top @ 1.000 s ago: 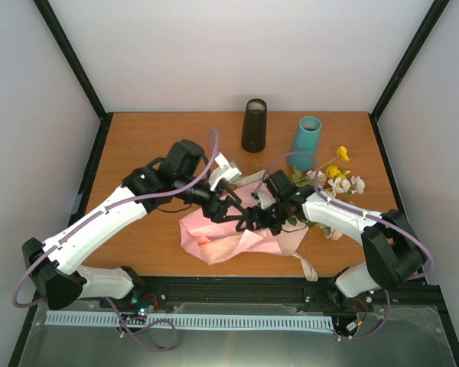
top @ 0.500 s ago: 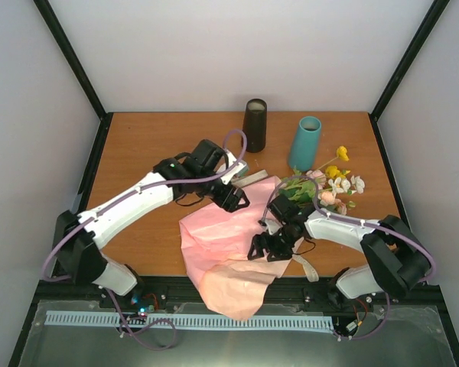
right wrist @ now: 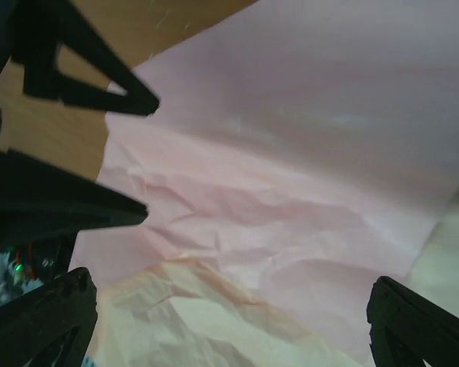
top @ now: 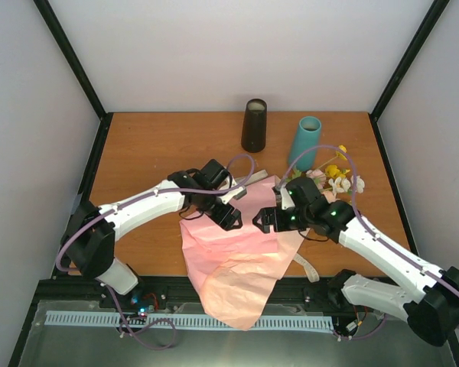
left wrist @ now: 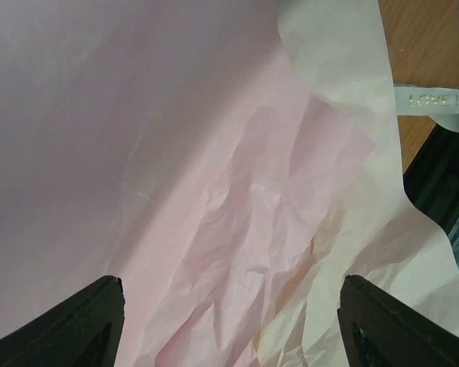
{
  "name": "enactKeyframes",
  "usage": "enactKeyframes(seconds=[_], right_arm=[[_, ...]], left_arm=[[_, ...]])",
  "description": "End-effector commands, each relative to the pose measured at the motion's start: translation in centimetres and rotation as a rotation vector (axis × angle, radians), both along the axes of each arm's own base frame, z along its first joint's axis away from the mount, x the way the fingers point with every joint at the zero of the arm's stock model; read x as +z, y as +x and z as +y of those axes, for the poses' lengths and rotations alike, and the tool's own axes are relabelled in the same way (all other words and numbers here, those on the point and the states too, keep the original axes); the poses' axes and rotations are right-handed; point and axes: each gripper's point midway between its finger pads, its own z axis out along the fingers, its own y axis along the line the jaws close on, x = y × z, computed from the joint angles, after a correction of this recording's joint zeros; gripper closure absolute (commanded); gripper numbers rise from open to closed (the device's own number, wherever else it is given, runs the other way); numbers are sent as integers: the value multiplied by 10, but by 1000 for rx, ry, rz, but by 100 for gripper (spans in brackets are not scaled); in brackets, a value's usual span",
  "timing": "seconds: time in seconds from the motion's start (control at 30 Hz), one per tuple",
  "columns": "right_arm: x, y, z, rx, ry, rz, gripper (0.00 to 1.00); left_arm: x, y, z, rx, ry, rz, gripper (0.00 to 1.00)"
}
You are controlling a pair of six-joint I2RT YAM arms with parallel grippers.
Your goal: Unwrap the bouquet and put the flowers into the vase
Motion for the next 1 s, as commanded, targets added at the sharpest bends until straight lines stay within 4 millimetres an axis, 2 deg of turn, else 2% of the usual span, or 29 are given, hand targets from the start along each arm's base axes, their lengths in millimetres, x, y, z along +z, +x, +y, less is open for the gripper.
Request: enactKeyframes(seconds=[0.0,0.1,0.33,0.47,0.83,0.97], right_arm=[[-31,8,-36,-129,-173,58,6],[-51,5,-43,-144,-202,150,10],[-69,-19,-28,-53,-113,279,14],[-79,-38,-11,-6,-6,399,18],[-111,-46,-14,-109,20,494,25],[-113,-49,-19,-123,-15,523,25]], left_arm=[[10,1,-10,-27,-51,-37,23],[11,4,-11,-23,-44,-45,23],[22,4,-12,-25,-71,-66,23],[20,5,-7,-21,-54,-84,23],[24,6,-5,-16,-42,-93,24],[31,5,-4,8,-62,-95,24]])
